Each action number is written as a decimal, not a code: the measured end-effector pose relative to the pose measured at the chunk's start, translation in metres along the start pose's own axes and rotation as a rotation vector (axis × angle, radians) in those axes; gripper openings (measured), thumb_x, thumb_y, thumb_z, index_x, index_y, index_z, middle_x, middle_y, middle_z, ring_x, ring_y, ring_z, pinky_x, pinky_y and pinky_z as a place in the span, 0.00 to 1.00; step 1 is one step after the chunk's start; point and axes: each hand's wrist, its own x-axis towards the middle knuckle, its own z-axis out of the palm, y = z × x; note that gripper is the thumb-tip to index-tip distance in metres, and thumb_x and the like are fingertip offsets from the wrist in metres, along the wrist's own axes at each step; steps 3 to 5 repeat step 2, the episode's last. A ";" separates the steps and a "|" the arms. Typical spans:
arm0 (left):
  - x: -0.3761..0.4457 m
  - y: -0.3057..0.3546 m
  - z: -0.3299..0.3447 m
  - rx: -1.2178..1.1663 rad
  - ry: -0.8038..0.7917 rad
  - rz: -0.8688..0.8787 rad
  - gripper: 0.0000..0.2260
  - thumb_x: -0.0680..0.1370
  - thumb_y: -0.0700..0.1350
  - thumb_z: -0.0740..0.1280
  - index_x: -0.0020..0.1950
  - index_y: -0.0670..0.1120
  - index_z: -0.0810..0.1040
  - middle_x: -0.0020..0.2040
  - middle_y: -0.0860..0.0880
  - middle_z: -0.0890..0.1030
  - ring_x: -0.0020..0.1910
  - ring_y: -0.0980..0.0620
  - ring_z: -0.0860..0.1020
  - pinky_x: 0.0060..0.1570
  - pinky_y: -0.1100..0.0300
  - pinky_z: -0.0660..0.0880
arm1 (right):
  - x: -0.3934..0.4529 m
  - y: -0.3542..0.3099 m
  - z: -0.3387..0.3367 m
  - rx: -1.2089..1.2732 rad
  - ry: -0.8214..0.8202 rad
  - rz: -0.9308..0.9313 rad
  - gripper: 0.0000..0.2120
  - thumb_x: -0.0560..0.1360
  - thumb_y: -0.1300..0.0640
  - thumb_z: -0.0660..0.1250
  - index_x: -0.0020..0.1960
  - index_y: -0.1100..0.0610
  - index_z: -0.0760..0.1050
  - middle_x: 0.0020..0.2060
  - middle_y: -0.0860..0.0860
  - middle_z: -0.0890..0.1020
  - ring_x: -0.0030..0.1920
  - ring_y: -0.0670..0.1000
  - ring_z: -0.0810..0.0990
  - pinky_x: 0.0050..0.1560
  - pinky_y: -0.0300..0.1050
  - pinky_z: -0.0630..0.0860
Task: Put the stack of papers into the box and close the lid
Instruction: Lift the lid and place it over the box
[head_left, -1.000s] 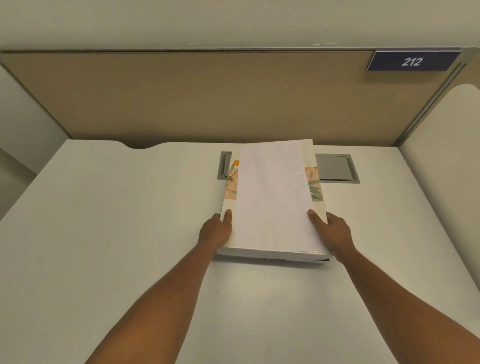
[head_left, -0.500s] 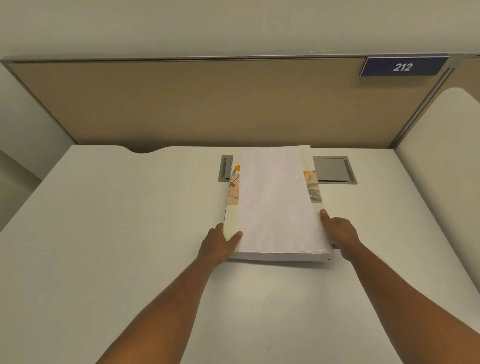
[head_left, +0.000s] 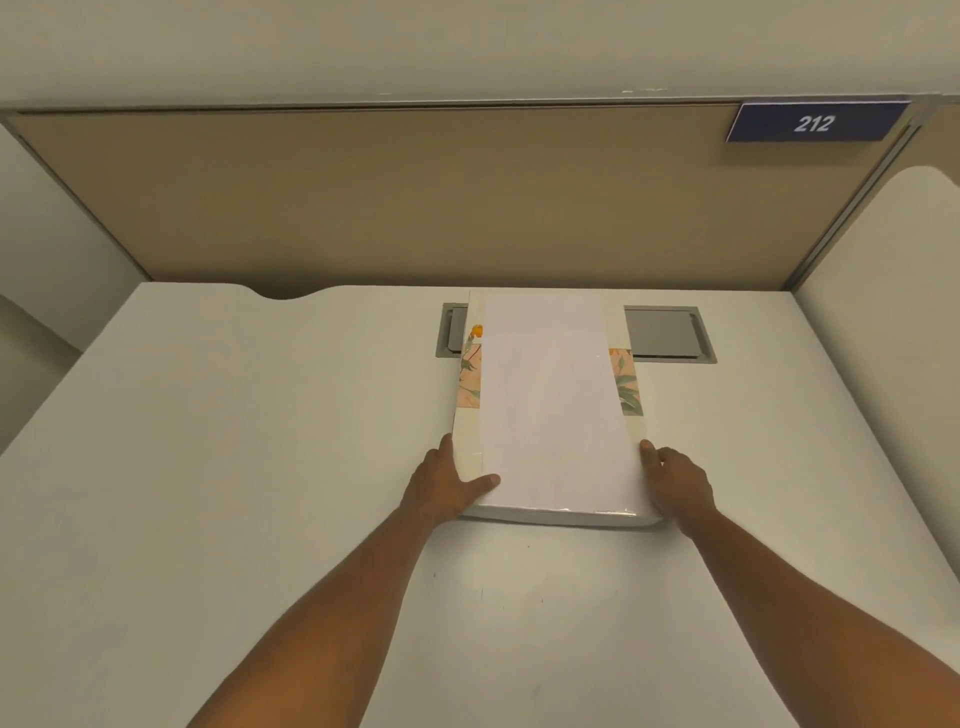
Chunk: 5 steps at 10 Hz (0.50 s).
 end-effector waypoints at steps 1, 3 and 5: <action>0.003 0.007 -0.004 0.102 -0.030 -0.032 0.42 0.67 0.66 0.72 0.73 0.47 0.62 0.66 0.46 0.75 0.64 0.43 0.75 0.59 0.50 0.75 | -0.002 -0.005 -0.004 -0.003 0.035 0.015 0.25 0.82 0.43 0.53 0.65 0.60 0.74 0.59 0.60 0.80 0.61 0.62 0.77 0.58 0.52 0.72; 0.001 0.015 -0.005 0.215 0.002 -0.038 0.48 0.68 0.67 0.70 0.78 0.44 0.54 0.70 0.43 0.70 0.68 0.41 0.72 0.63 0.47 0.73 | -0.007 -0.014 -0.007 -0.022 0.125 -0.031 0.27 0.82 0.43 0.54 0.73 0.60 0.65 0.65 0.63 0.73 0.65 0.65 0.73 0.62 0.57 0.71; 0.001 0.015 -0.005 0.215 0.002 -0.038 0.48 0.68 0.67 0.70 0.78 0.44 0.54 0.70 0.43 0.70 0.68 0.41 0.72 0.63 0.47 0.73 | -0.007 -0.014 -0.007 -0.022 0.125 -0.031 0.27 0.82 0.43 0.54 0.73 0.60 0.65 0.65 0.63 0.73 0.65 0.65 0.73 0.62 0.57 0.71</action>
